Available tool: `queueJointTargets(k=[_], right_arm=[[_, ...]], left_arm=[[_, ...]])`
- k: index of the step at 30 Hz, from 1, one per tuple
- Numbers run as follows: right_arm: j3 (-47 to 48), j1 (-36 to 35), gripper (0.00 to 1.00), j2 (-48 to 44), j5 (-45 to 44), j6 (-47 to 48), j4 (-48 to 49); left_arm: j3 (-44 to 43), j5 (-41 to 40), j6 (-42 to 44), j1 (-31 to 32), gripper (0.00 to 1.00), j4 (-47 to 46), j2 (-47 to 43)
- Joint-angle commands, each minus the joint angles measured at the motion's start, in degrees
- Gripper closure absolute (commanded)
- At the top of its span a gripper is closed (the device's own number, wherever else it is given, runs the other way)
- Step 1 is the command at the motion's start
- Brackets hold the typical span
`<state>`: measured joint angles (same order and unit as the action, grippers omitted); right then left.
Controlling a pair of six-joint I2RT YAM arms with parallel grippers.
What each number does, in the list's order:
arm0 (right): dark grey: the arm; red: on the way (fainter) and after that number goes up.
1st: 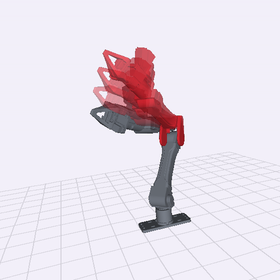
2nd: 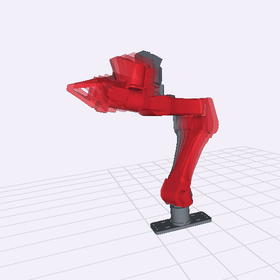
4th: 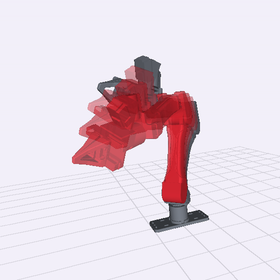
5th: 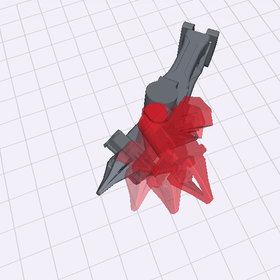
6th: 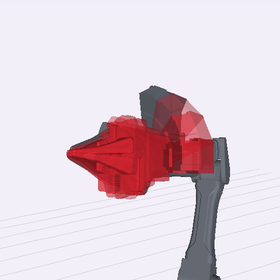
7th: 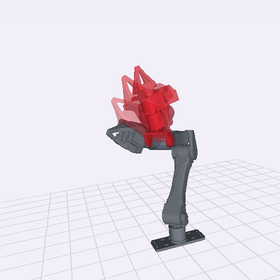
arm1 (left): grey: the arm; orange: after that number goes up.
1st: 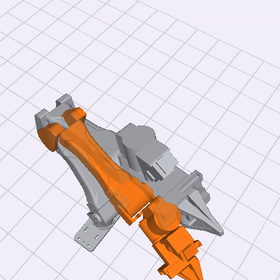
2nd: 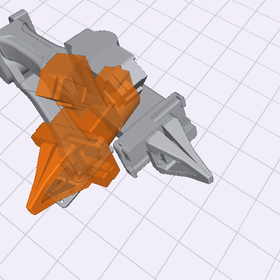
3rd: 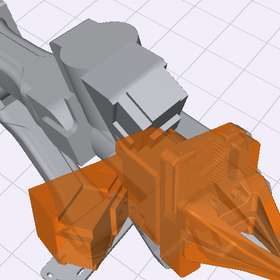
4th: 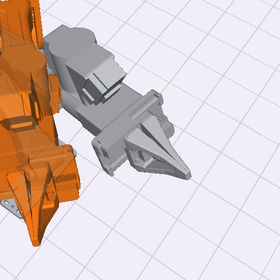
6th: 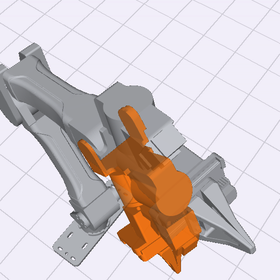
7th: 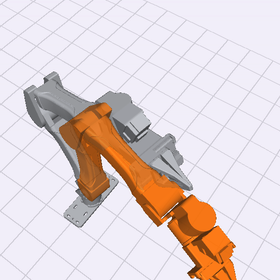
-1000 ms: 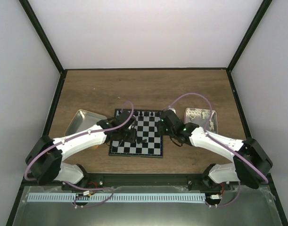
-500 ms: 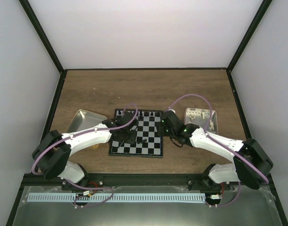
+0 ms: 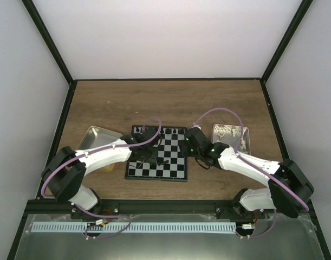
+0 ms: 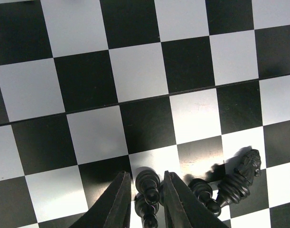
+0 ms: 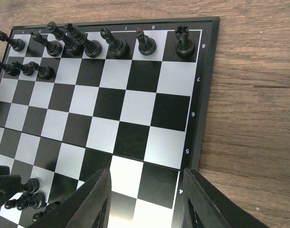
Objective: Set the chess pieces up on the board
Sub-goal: Pick up the chess piece from the chessboard.
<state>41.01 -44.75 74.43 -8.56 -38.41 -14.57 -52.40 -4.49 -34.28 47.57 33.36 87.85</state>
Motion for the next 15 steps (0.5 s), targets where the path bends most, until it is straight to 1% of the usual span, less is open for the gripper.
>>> queueJointTargets(k=[1, 5, 15], right_arm=[[-0.52, 0.46, 0.57, -0.64, -0.51, 0.27, 1.16], [-0.54, 0.45, 0.57, -0.89, -0.67, 0.36, 1.04], [-0.60, 0.46, 0.57, -1.26, -0.75, 0.18, 1.12]], left_arm=[[-1.30, -1.12, 0.69, 0.24, 0.80, 1.10, 0.55], [-1.21, -0.34, 0.71, 0.23, 0.81, 1.03, 1.16], [-1.21, 1.68, 1.40, 0.30, 0.79, 0.34, 1.85]])
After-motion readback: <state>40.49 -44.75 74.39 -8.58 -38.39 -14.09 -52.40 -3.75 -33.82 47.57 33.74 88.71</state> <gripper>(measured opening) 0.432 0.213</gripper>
